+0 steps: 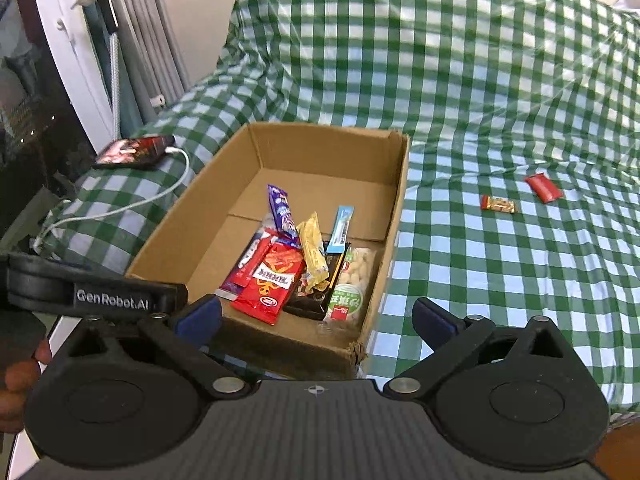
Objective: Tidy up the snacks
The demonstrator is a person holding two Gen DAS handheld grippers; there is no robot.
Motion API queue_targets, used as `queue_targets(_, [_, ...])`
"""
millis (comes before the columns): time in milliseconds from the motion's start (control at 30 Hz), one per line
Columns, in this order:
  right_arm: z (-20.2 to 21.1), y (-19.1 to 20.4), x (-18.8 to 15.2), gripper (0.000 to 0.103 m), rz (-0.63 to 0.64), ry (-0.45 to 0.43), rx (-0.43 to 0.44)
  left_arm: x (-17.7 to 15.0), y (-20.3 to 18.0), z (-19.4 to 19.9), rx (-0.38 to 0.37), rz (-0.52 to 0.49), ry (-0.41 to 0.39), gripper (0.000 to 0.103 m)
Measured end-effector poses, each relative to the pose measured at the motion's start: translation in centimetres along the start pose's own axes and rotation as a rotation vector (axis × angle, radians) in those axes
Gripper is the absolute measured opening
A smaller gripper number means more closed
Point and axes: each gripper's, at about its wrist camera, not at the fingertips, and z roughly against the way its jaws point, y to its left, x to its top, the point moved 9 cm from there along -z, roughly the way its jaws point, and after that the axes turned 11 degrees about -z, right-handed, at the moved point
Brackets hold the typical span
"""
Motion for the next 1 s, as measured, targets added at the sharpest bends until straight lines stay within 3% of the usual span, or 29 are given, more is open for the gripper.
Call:
queue_targets(500, [5.3,-1.2,-1.3,0.102,-0.024,-0.089,0.005,-2.0,-2.2,4.7,0.035,-0.059,-0.074,0.103])
queue_targets(1000, [6.9,-2.5,-2.0,0.102,-0.069,-0.115,0.009,-2.8,-3.4,5.4,0.037,-0.100,-0.075,0.103])
